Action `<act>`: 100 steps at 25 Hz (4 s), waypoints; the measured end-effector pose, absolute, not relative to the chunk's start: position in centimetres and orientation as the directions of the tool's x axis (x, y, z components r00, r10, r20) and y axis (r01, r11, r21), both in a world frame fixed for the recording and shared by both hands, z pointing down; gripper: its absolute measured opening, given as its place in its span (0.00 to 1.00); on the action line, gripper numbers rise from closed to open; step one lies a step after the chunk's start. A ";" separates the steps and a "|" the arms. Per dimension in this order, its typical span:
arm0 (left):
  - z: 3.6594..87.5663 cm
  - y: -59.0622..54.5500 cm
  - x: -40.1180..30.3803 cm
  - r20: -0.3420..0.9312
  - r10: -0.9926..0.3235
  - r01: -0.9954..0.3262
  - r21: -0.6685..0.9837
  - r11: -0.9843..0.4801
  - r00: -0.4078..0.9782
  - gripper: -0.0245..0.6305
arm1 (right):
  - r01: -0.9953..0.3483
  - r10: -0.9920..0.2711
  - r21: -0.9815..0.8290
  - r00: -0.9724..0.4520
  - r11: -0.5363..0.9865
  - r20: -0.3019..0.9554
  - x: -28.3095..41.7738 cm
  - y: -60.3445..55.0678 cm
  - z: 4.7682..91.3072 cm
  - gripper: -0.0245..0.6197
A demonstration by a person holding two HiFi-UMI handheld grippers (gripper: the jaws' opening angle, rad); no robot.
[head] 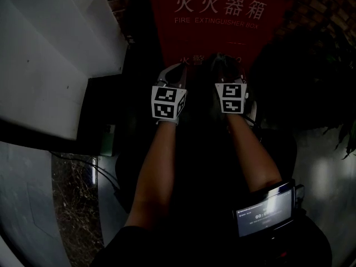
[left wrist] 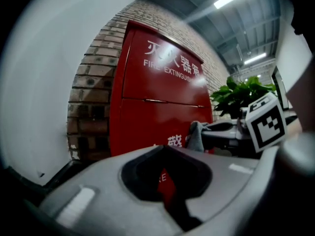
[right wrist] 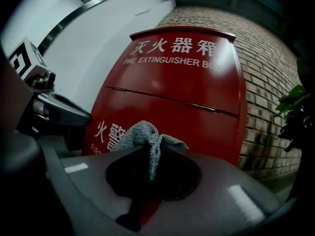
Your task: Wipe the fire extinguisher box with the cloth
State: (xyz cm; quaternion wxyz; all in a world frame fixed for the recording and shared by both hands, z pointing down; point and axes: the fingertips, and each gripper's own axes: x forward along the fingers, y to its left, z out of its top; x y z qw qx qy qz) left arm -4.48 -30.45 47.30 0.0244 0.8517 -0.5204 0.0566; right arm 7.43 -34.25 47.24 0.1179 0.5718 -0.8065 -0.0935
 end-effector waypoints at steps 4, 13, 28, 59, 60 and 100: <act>48.2 -30.1 -3.4 0.151 -0.866 -0.874 -0.027 -0.486 0.477 0.04 | -0.923 -0.961 0.267 -0.260 0.276 0.096 10.6 -34.5 47.6 0.10; 48.6 -29.8 -3.3 0.168 -0.860 -0.869 -0.034 -0.493 0.481 0.04 | -0.967 -0.992 0.241 -0.053 0.080 0.114 18.8 -35.0 48.4 0.10; 41.3 -29.1 -7.4 0.093 -0.865 -0.847 -0.177 -0.501 0.493 0.04 | -0.915 -0.927 0.150 -0.372 0.375 0.050 3.1 -31.4 47.0 0.10; 54.4 -31.0 -4.7 0.294 -0.827 -0.812 -0.209 -0.545 0.479 0.04 | -0.928 -0.919 0.147 -0.299 0.344 0.258 5.2 -34.3 56.3 0.10; 54.5 -30.9 -4.6 0.298 -0.824 -0.811 -0.205 -0.548 0.482 0.04 | -0.934 -0.923 0.150 -0.278 0.324 0.266 6.2 -34.3 56.4 0.10; 64.3 -30.8 -8.6 0.619 -0.684 -0.861 -0.026 -0.509 0.386 0.04 | -0.817 -0.757 -0.027 -0.546 0.576 0.358 -7.2 -32.9 63.8 0.10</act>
